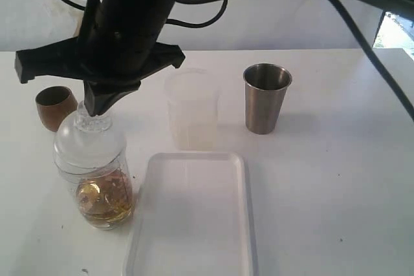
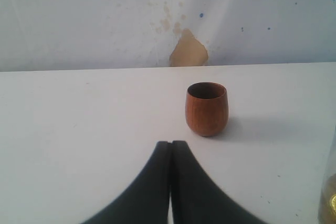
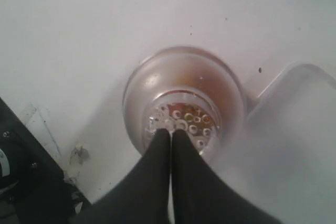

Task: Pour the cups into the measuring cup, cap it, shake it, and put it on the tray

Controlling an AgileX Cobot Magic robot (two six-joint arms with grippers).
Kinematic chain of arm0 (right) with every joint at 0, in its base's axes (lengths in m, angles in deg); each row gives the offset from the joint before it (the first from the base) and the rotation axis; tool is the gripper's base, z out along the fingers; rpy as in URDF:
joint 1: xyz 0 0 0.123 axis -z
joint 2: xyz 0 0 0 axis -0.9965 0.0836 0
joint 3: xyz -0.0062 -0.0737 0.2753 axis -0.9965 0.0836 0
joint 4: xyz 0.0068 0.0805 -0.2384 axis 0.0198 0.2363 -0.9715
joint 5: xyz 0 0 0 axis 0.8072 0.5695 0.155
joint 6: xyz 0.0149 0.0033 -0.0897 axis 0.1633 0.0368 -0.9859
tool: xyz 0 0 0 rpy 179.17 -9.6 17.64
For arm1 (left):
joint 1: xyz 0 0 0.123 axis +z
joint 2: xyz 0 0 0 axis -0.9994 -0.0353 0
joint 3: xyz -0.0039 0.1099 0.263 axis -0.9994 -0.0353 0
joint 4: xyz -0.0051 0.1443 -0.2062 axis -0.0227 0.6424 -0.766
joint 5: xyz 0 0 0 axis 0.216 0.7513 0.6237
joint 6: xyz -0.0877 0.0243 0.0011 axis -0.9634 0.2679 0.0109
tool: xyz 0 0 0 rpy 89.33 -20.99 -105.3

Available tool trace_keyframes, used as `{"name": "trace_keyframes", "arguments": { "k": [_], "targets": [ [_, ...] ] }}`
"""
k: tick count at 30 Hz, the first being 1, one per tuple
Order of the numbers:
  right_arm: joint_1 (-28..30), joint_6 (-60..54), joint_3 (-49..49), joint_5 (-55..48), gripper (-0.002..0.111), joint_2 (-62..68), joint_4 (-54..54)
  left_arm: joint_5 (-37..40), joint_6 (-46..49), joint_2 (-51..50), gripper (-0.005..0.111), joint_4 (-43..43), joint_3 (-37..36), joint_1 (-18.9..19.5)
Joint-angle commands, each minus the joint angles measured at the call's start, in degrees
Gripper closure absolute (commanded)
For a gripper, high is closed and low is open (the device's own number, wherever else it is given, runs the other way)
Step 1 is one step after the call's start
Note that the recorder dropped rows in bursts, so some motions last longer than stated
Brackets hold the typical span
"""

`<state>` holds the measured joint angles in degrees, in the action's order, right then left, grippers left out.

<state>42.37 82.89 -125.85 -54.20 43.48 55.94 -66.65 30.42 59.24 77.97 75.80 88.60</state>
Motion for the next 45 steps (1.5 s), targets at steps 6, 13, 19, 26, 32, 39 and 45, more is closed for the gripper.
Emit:
{"name": "trace_keyframes", "arguments": {
  "k": [6, 13, 19, 26, 32, 39, 45],
  "targets": [
    [-0.02, -1.04, -0.09, 2.33, 0.108, 0.35, 1.14, -0.61, 0.0, 0.28, 0.107, 0.05, -0.32, 0.21],
    [-0.12, -1.04, -0.09, 2.73, 0.108, 1.08, 2.19, -0.61, 0.0, 0.28, 0.107, 0.05, -0.32, 0.21],
    [-0.72, -1.18, -0.09, 2.7, 0.108, 1.2, 2.17, -0.61, 0.0, 0.28, 0.107, 0.05, -0.32, 0.21],
    [-1.11, -1.18, -0.09, 2.7, 0.108, 2.18, 2.06, -0.61, 0.0, 0.28, 0.107, 0.05, -0.32, 0.21],
    [-1.77, -1.18, -0.09, 2.7, 0.108, 3.64, 2.17, -0.61, 0.0, 0.28, 0.107, 0.05, -0.32, 0.21],
    [-2.25, -1.11, -0.09, 2.37, 0.108, 4.05, 1.67, -0.61, 0.0, 0.28, 0.107, 0.05, -0.32, 0.21],
    [-2.25, -0.89, -0.09, -1.14, 0.108, 4.93, -1.71, -0.61, 0.0, 0.28, 0.107, 0.05, -0.32, 0.21]
  ]
}}
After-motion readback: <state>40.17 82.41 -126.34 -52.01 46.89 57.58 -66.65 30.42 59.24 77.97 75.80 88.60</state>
